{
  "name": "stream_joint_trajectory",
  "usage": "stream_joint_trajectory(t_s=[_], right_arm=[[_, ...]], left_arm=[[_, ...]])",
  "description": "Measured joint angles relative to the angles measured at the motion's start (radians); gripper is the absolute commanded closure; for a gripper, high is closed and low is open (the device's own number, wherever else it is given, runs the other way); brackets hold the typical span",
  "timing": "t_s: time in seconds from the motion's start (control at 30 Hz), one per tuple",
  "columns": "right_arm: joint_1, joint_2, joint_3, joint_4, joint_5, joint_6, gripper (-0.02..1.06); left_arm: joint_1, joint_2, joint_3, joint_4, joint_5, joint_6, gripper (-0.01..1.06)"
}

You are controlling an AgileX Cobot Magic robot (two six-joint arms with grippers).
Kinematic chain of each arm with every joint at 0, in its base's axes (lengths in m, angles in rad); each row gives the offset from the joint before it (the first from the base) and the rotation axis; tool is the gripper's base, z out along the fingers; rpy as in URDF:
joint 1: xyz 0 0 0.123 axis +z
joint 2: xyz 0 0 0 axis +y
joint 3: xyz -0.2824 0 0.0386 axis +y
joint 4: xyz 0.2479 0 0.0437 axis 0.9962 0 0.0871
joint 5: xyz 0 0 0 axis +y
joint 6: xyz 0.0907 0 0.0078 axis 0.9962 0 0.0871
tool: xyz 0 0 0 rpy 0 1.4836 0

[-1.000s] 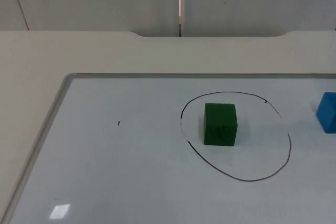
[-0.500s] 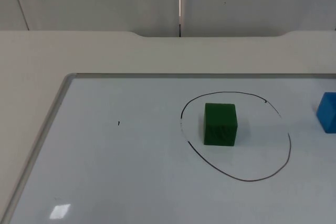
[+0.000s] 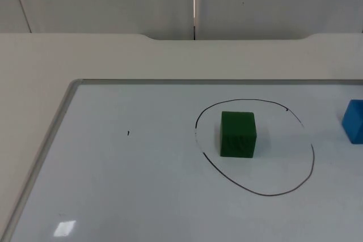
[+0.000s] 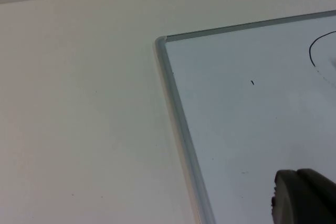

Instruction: Push the two cubes into the marked area.

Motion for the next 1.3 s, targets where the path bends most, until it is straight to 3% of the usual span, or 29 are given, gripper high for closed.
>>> stream_joint_trajectory(t_s=[0.67,1.03,1.3], right_arm=[[0.000,0.068,0.000,0.077,-0.011,0.000,1.05],[0.113,0.068,0.000,0.079,-0.015,-0.007,1.05],[0.118,0.068,0.000,0.090,-0.015,-0.007,1.05]], left_arm=[[0.000,0.000,0.000,0.000,0.000,0.000,1.05],[0.000,0.000,0.000,0.000,0.000,0.000,1.05],[0.000,0.000,0.000,0.000,0.000,0.000,1.05]])
